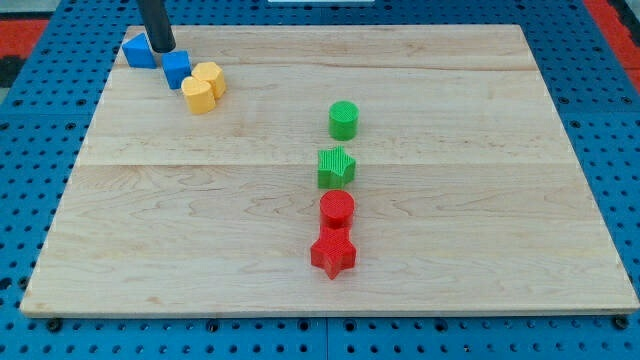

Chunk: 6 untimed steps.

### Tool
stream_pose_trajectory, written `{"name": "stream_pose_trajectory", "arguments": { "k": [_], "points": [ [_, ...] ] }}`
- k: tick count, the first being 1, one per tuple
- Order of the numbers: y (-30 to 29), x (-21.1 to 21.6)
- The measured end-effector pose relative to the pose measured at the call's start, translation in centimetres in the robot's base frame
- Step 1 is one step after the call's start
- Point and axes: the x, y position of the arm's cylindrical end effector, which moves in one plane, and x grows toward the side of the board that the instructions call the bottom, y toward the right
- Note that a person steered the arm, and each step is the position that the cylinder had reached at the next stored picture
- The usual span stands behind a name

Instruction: Push the blue cube to the right of the blue triangle

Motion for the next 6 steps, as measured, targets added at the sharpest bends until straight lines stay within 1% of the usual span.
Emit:
{"name": "stream_pose_trajectory", "arguments": {
  "k": [2,3,4,5,6],
  "points": [
    [0.1,7.8],
    [0.8,8.6],
    [1.5,10.3],
    [3.9,9.0],
    [4.3,5.8]
  ]
}}
